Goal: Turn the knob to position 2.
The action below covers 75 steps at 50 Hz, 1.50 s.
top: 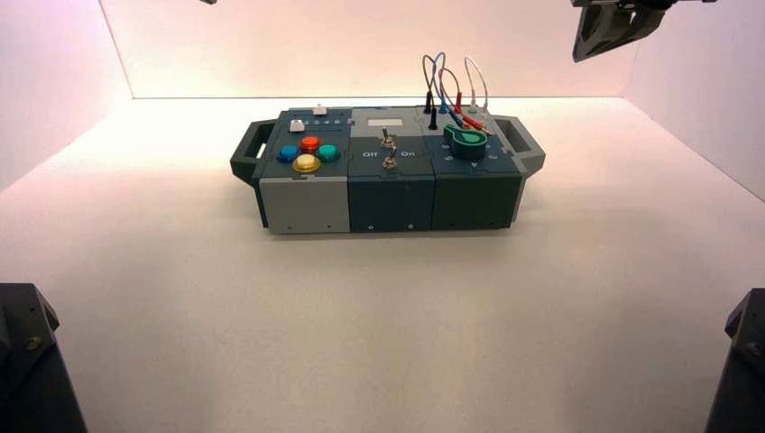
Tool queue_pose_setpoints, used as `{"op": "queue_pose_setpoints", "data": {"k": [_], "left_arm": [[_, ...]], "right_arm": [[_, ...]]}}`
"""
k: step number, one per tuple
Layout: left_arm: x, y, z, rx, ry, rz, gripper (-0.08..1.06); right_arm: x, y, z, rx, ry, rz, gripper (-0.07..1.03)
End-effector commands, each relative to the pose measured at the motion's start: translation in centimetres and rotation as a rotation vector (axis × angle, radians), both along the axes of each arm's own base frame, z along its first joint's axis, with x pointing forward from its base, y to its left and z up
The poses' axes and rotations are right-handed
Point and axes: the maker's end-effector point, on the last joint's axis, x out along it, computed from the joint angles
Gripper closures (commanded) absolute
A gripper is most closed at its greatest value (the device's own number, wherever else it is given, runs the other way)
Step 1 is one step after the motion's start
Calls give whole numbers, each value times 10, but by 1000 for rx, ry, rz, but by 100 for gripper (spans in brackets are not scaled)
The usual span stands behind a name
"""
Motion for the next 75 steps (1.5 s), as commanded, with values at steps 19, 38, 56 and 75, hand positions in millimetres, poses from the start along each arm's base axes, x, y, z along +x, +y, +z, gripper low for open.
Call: {"op": "queue_pose_setpoints", "data": {"k": [19,38,56,75], "left_arm": [[3,-2,-1,-2,-1,-2,101],[-4,-10,2,5,35,-33,101],[-17,-25,6,67,128,-167,101],[-44,-64,10,-70,202,-408,101]], "right_arm": [[8,7,13,11,-37,14,98],[1,21,12,-10,16,72,98],[4,27,21,-58,111,133,98],[0,63,35,33,191,324,98]]}}
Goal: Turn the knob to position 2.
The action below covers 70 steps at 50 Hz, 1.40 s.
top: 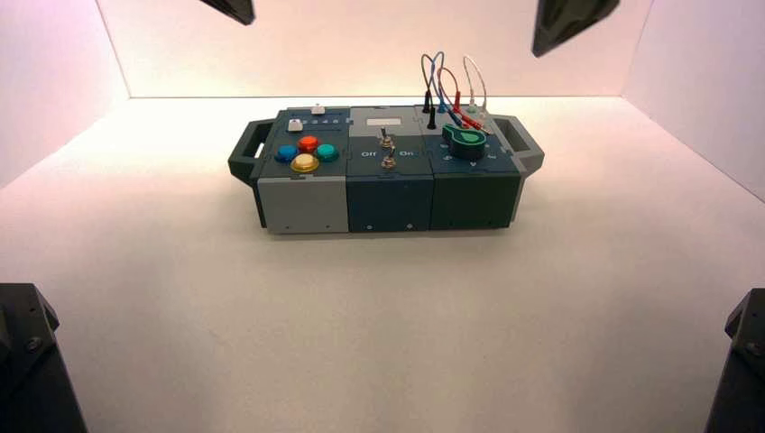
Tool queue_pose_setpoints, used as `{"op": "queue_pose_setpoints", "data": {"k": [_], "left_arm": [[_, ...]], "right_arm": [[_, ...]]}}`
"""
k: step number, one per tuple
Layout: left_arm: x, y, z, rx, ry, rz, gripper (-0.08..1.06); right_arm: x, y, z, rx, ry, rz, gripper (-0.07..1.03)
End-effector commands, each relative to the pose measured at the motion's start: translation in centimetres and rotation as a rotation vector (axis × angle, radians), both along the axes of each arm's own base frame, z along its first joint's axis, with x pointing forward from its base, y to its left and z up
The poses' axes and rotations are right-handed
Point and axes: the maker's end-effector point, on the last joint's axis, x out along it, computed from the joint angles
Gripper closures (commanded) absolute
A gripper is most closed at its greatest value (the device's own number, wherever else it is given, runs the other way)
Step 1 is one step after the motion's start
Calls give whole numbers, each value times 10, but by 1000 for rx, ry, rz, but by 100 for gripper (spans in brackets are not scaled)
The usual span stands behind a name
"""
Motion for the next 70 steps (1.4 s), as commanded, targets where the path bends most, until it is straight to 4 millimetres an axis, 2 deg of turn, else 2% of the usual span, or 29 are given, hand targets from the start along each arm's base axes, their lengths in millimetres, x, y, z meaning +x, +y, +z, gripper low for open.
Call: {"op": "queue_pose_setpoints", "data": {"k": [1,15,22,38,45,70], "left_arm": [[-6,-18,15,-75,3,-76,101],[-15,-27,2,-78,82,-129,101],[-15,-29,3,-78,81,-136,101],[-14,-29,0,-75,89,-133,101],[-14,-28,0,-73,87,-129,101],[-12,-27,-5,-69,105,-98,101]], "right_arm": [[6,13,18,36,8,45,98],[12,20,23,10,58,114,98],[14,26,21,-10,69,138,98],[13,48,2,-146,71,137,98],[15,60,-1,-132,88,126,98],[30,73,-34,-97,101,41,98]]}}
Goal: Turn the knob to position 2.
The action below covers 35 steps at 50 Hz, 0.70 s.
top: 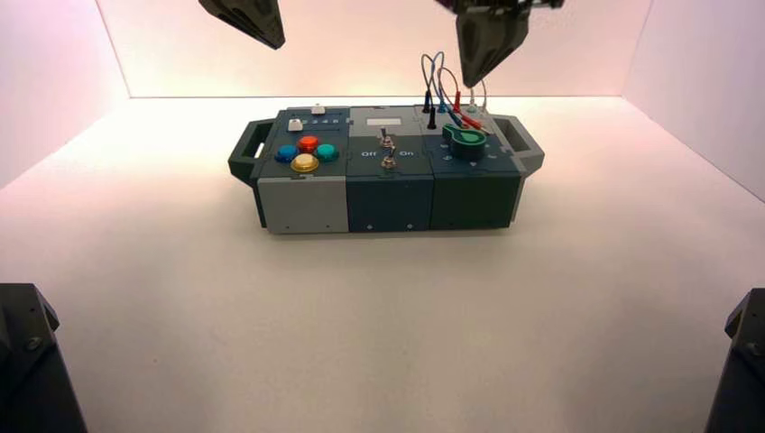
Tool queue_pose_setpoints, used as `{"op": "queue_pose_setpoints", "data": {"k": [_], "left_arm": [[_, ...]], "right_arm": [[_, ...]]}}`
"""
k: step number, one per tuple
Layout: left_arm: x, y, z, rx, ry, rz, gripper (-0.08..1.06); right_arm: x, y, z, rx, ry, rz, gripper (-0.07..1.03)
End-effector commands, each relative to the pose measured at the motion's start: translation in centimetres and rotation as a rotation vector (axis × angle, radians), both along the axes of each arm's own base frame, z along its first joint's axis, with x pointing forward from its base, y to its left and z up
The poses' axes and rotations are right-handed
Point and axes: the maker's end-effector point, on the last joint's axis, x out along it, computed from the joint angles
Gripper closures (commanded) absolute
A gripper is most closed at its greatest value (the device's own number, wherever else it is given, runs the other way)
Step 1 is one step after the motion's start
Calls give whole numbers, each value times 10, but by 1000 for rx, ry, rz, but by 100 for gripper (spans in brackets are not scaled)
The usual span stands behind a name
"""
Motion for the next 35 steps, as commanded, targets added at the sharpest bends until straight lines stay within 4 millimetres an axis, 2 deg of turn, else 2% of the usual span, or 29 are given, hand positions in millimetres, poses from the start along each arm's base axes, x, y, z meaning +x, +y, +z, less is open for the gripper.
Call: {"op": "queue_pose_setpoints", "data": {"k": [1,35], "left_arm": [[6,-2,13,-7,-40,2,101],[4,-2,9,1,-27,-11,101]], "right_arm": [[8,9,4,24,-28,-6,98],[23,21,-33,-1,9,5,98]]}}
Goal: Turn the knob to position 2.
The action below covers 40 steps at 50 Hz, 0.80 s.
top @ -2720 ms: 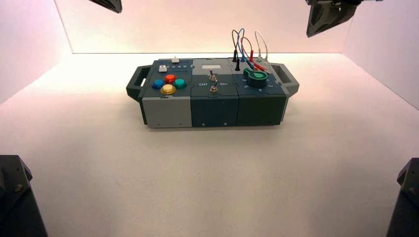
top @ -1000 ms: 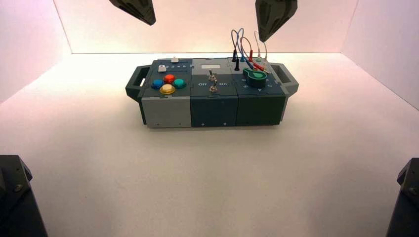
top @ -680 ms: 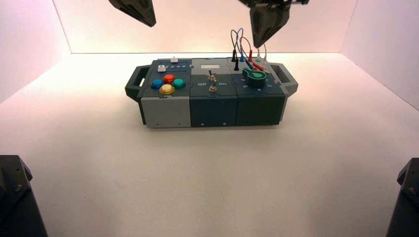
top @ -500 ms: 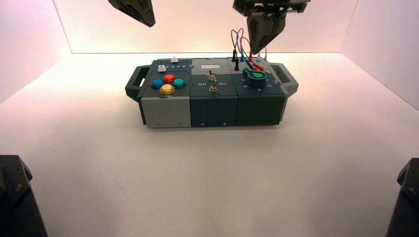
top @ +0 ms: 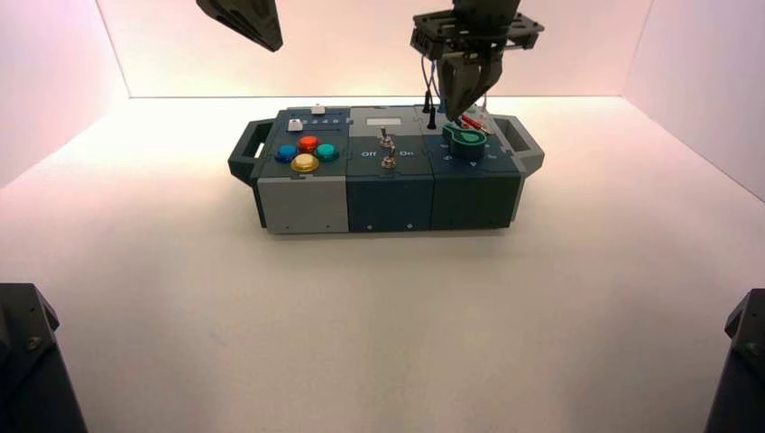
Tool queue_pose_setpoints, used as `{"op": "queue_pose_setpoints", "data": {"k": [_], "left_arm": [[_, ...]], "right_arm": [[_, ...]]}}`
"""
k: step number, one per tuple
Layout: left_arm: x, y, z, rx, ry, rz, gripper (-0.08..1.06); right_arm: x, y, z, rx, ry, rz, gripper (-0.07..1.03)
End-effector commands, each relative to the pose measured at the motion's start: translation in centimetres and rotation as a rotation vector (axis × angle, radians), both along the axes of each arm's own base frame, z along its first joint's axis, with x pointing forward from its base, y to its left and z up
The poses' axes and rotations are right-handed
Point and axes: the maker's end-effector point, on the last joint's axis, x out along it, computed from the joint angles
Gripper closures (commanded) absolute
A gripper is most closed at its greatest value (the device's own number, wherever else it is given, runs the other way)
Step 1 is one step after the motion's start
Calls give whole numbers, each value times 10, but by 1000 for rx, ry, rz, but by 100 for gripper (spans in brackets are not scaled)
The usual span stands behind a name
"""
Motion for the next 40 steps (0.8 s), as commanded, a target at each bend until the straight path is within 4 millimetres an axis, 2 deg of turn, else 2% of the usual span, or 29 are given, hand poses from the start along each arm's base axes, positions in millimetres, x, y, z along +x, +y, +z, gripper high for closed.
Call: {"op": "queue_pose_setpoints", "data": {"k": [1,20,40], "left_arm": [[6,-4,11,-11,-37,-6,101],[6,-3,11,-11,-36,-5,101],[7,-4,10,-10,-34,-4,101]], "right_arm": [[9,8,11,22,-35,6,98],[11,22,5,19,-32,39,98],[21,19,-3,-32,-49,75,98]]}}
